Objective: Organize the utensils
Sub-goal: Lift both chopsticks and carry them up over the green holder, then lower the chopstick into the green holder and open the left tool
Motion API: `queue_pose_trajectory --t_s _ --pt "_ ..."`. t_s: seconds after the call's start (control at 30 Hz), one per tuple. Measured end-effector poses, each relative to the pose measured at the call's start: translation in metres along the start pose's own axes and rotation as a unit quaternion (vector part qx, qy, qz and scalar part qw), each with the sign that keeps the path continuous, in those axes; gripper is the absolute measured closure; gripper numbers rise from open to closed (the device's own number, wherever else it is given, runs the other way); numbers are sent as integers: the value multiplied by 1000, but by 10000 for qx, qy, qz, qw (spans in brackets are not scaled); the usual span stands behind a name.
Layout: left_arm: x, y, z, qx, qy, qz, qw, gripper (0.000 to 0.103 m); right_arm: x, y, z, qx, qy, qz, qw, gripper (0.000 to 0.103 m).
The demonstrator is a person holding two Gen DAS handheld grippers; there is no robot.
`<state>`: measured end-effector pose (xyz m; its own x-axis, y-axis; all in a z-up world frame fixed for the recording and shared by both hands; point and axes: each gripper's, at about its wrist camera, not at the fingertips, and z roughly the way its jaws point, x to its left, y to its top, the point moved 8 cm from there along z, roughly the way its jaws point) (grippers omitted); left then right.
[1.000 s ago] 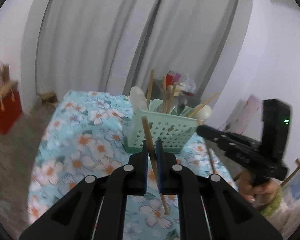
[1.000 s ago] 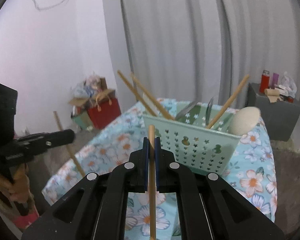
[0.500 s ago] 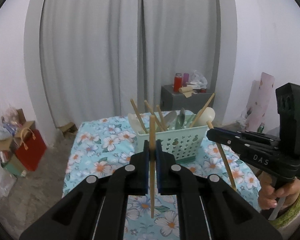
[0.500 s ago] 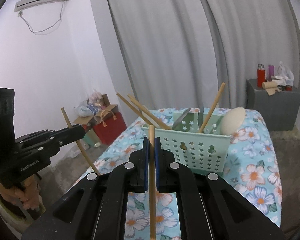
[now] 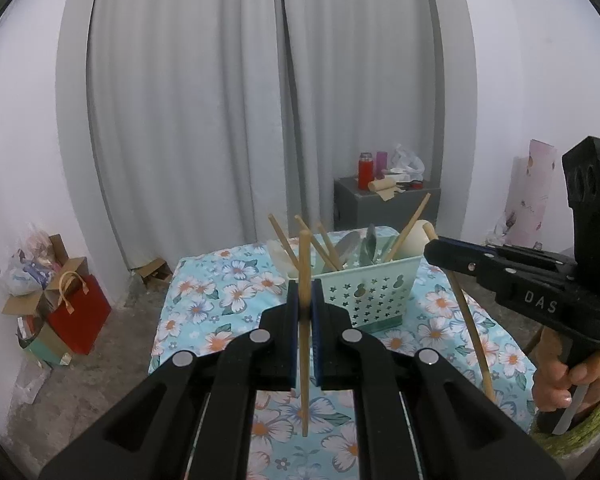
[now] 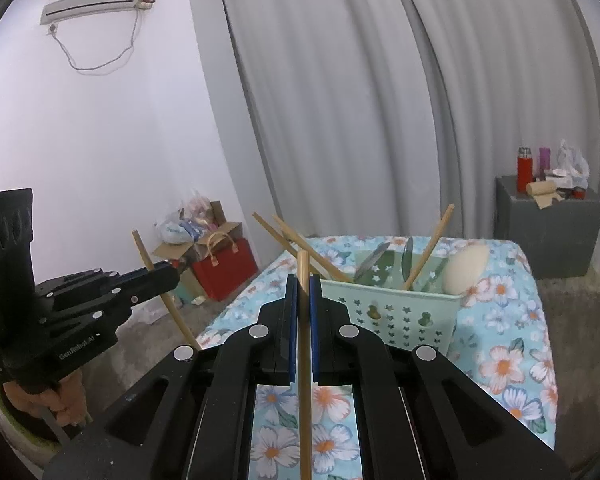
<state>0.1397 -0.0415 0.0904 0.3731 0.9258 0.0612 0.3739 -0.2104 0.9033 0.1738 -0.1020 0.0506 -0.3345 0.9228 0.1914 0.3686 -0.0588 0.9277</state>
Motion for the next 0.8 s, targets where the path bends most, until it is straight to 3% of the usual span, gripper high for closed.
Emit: queue_pose_trajectory --t_s 0.6,0.73,0.8 --pt "3 1 -1 -93 34 -40 9999 98 1 15 -17 -318 -30 -6 9995 99" --pt "11 12 -7 -285 -156 -247 9992 98 -1 24 -31 -539 -98 27 9985 99" --pt "14 24 -14 -458 -458 -412 9970 98 -3 31 -40 -670 -166 47 9976 99"
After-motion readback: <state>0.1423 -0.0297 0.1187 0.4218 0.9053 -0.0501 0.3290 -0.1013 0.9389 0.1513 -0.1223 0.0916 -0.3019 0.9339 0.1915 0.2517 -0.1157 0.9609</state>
